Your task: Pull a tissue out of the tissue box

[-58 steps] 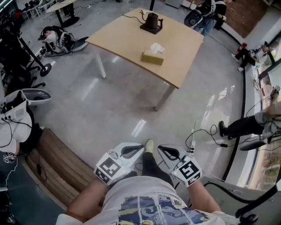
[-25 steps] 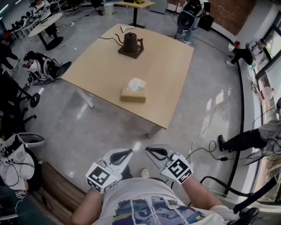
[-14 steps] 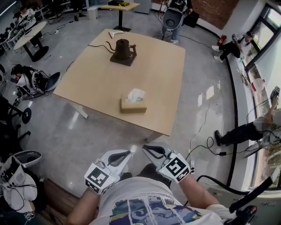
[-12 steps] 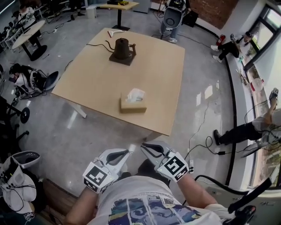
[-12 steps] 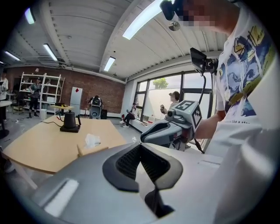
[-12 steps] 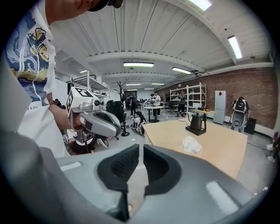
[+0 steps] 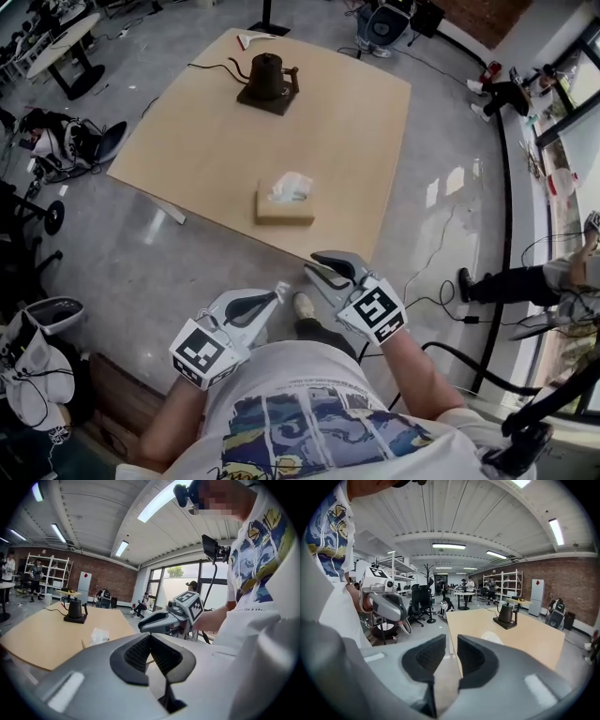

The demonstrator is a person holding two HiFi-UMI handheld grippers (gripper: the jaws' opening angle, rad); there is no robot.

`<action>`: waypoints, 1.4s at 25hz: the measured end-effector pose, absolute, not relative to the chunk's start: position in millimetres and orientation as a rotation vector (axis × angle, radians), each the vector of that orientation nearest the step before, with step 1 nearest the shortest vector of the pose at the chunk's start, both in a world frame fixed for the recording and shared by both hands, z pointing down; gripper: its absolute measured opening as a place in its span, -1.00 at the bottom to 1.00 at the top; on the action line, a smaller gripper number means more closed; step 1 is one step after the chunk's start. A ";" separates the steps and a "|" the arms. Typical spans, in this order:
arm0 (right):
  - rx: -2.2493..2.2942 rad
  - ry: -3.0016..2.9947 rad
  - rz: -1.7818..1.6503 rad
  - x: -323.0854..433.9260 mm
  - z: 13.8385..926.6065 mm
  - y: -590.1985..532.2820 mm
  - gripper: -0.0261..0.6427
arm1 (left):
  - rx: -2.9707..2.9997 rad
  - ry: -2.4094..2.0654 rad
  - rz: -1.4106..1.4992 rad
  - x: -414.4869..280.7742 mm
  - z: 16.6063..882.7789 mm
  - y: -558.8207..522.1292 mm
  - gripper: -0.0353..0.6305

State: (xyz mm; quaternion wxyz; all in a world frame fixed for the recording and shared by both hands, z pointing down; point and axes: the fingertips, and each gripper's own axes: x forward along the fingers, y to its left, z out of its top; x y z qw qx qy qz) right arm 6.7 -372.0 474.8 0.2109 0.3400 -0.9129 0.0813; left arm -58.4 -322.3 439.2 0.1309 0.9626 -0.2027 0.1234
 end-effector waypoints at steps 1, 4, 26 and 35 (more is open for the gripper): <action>0.938 -2.536 0.224 13.1 476.8 -381.0 -0.72 | 2.791 -0.604 0.353 -54.4 438.2 -325.8 -0.88; 0.911 -2.533 0.212 27.9 483.6 -408.6 -0.67 | 2.775 -0.656 0.344 -46.1 438.9 -336.4 -0.88; 0.614 -2.457 0.196 38.1 586.5 -564.3 -0.43 | 2.563 -1.107 0.351 -49.3 452.5 -378.8 -0.88; 0.479 -2.439 0.305 24.6 627.3 -595.3 -0.34 | 2.477 -1.210 0.373 -55.7 455.9 -390.2 -0.88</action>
